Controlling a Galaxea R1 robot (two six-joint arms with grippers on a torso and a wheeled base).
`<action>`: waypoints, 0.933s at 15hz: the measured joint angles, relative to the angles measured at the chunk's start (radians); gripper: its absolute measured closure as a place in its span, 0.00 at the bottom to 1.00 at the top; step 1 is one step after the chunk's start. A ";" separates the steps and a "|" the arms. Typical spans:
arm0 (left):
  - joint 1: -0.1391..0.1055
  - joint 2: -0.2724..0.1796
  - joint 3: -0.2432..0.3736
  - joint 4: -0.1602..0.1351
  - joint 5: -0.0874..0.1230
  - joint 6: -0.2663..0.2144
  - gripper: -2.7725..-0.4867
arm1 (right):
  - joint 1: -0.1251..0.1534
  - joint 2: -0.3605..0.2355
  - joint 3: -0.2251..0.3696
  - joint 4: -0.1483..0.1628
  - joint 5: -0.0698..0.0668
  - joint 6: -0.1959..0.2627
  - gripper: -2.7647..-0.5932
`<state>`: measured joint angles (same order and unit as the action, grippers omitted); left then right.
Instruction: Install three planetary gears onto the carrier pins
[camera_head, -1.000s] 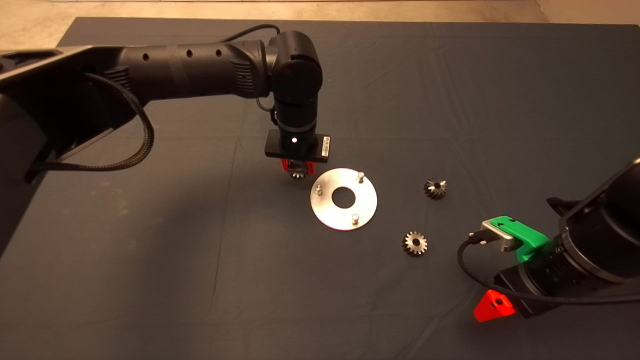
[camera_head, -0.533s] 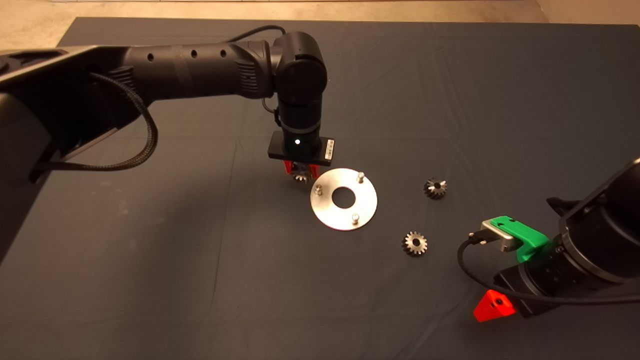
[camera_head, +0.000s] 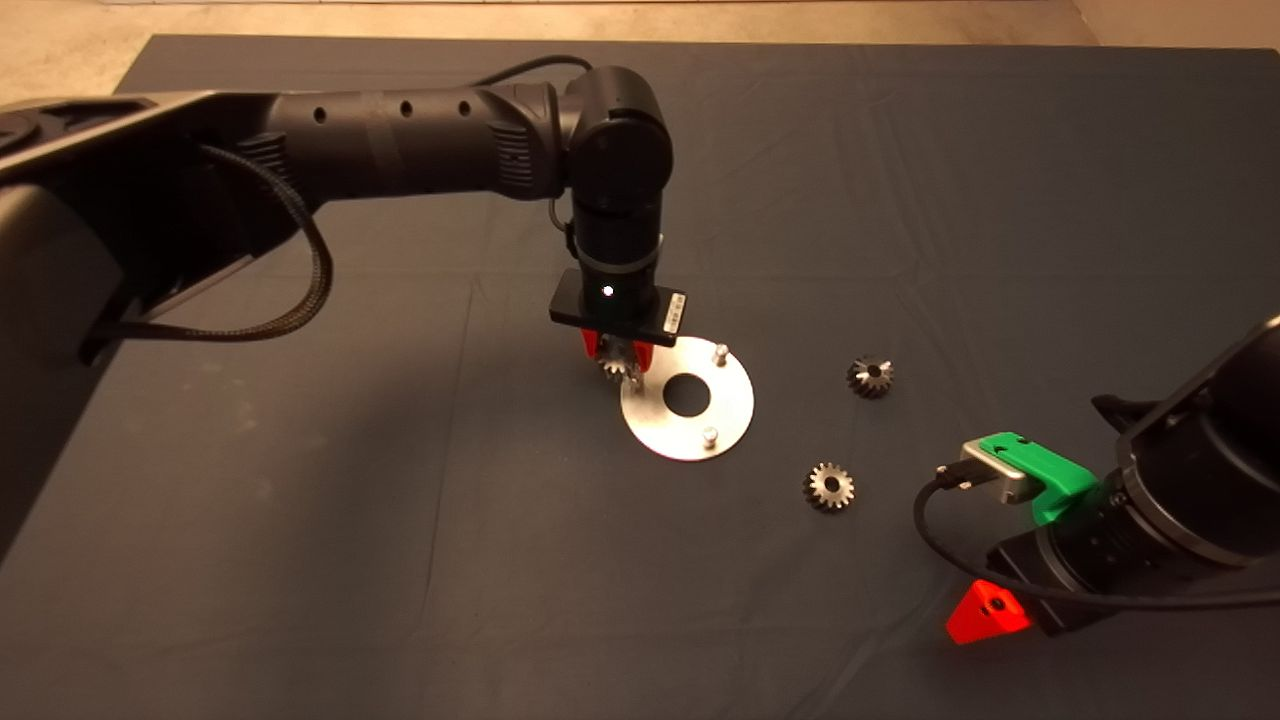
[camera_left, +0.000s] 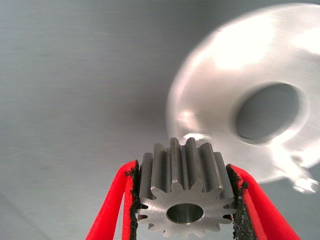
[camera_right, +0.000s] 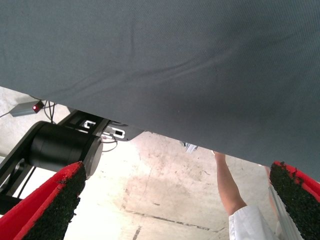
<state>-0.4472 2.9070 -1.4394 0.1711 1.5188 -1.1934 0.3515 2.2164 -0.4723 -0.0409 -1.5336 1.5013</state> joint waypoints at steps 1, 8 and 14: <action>0.000 0.003 0.000 -0.007 0.000 0.004 0.81 | 0.000 0.000 0.000 0.000 0.000 0.000 0.01; 0.000 0.021 -0.045 -0.026 0.002 0.050 0.82 | 0.000 0.000 0.000 0.000 0.000 0.000 0.01; 0.000 0.024 -0.074 -0.036 0.001 0.059 0.82 | 0.000 0.000 0.000 0.000 0.000 0.000 0.01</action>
<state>-0.4468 2.9306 -1.5130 0.1348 1.5196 -1.1349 0.3515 2.2164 -0.4723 -0.0409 -1.5336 1.5015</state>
